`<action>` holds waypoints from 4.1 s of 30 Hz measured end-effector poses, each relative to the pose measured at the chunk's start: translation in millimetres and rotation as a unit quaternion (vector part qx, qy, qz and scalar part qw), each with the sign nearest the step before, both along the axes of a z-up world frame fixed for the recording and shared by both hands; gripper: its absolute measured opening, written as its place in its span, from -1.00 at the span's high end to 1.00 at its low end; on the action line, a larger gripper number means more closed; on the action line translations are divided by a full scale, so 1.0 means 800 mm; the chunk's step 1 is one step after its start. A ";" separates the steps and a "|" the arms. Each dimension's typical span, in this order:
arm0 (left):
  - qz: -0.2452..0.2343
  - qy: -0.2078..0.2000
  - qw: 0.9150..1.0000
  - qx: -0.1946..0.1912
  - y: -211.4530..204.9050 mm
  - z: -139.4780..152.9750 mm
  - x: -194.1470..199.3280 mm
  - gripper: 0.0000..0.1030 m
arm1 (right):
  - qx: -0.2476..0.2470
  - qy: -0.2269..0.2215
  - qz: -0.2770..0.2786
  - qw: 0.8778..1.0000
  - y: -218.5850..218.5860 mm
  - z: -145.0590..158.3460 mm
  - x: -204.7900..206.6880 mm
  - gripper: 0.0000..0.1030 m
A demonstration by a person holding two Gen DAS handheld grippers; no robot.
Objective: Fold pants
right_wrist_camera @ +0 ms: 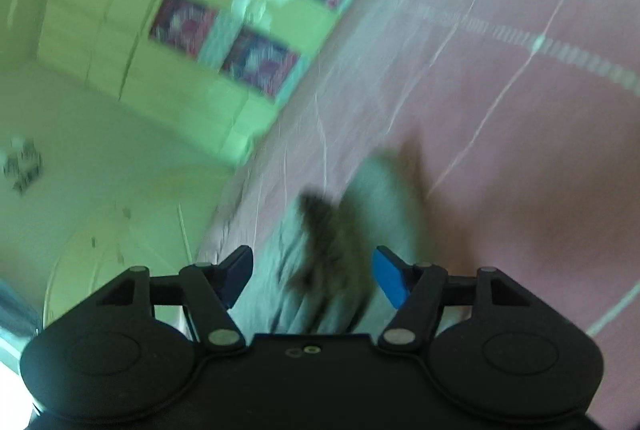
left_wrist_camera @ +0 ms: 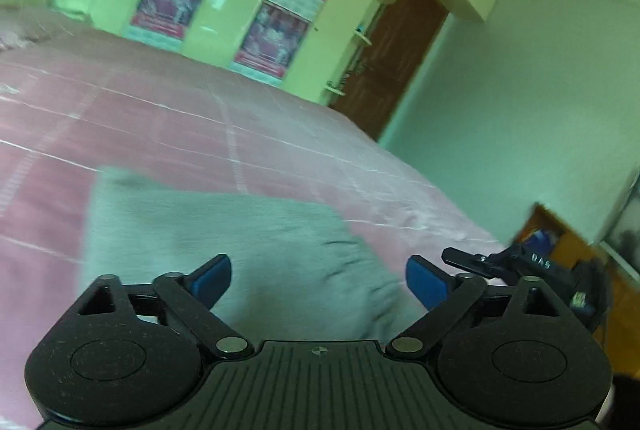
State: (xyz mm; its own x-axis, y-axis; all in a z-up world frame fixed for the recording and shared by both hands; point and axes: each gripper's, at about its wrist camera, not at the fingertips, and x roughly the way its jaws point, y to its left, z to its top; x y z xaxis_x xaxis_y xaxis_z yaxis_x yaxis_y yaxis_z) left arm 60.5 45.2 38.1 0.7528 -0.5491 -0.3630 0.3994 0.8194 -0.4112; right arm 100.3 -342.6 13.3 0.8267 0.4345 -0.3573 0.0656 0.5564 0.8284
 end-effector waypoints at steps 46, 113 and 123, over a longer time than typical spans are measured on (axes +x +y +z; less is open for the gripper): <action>0.105 0.061 0.976 0.182 0.023 -0.059 -0.014 -0.84 | -0.017 0.069 0.000 0.997 0.069 -0.019 0.028 -0.11; 0.154 0.031 0.965 0.211 -0.020 -0.071 -0.012 -1.00 | -0.016 0.047 -0.098 0.994 -0.027 -0.043 -0.016 0.55; 0.154 0.033 0.965 0.209 -0.022 -0.071 -0.013 -1.00 | -0.029 0.038 -0.100 0.994 -0.013 -0.032 -0.008 0.55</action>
State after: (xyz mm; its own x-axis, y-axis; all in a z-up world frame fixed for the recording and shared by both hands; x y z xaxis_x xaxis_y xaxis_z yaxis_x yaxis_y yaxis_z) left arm 50.2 27.8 -18.9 0.8252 -0.0984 -0.5562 0.0947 0.9949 -0.0356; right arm 93.6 -352.7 -12.4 0.8639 0.2410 -0.4424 0.2411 0.5733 0.7831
